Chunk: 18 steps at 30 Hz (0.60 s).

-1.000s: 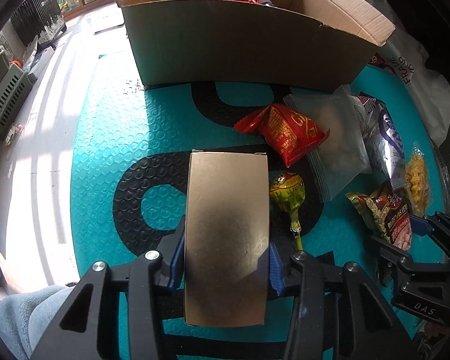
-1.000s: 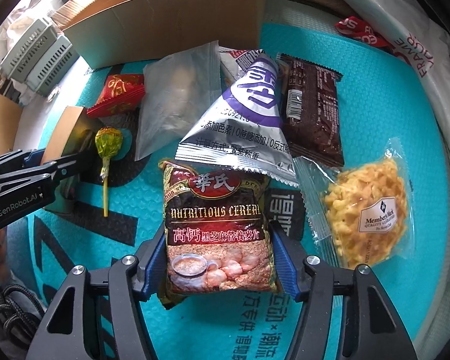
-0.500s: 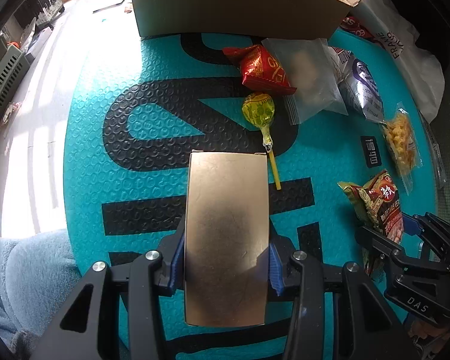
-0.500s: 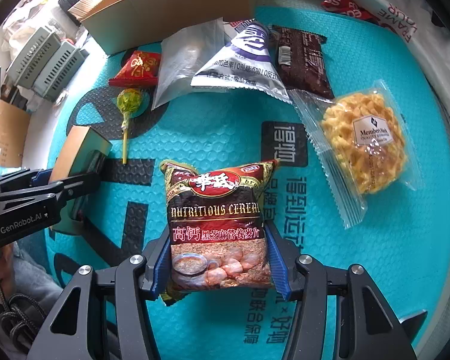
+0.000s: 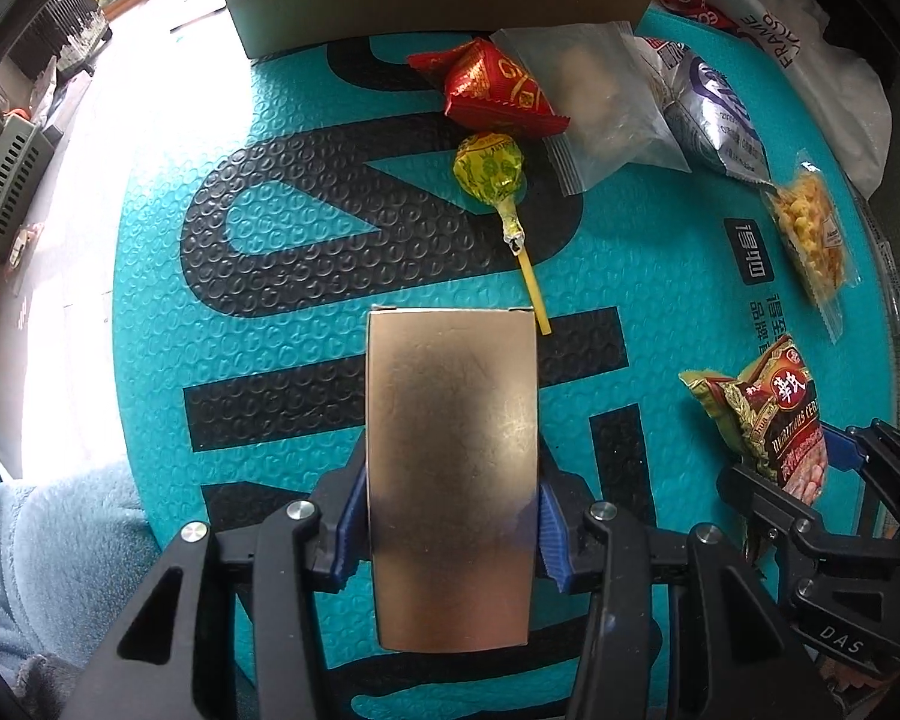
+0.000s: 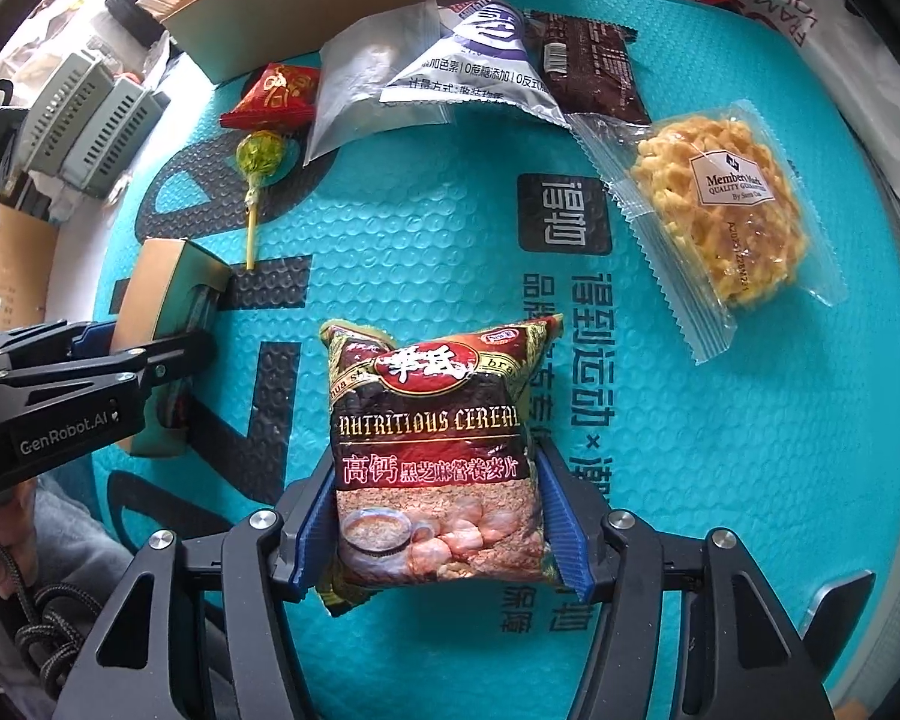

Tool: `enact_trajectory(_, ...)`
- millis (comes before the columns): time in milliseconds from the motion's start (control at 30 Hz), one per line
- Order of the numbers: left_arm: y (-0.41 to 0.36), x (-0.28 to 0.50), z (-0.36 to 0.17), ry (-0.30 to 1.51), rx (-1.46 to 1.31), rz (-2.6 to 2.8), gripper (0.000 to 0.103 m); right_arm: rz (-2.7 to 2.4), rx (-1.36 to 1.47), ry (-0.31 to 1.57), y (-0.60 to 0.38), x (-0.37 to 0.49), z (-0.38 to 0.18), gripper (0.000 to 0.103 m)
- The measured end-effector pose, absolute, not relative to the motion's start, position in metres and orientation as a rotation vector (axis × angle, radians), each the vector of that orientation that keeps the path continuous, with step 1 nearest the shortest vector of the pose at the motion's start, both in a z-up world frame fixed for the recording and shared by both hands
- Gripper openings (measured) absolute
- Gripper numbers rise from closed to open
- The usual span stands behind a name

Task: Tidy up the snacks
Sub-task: 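Carry the tan box and cereal packet into the cardboard box and release them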

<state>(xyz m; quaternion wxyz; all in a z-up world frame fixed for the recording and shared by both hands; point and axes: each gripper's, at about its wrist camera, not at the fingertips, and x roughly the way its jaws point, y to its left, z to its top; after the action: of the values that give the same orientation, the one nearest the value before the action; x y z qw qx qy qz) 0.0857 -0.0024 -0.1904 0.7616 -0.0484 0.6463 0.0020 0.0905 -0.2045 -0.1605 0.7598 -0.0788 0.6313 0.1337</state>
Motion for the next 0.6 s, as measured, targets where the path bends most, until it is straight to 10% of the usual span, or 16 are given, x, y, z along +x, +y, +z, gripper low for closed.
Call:
enact_trajectory(200, -0.019, 0.090, -0.193, 1.394, -0.059, 0.012, 0.047, 0.298, -0.238, 1.355, -0.193, 0.088, -0.165, 0.069)
enact_trajectory(600, -0.022, 0.089, -0.177, 1.379, -0.085, 0.003, 0.043, 0.313, -0.240, 1.336, -0.197, 0.078, -0.152, 0.048)
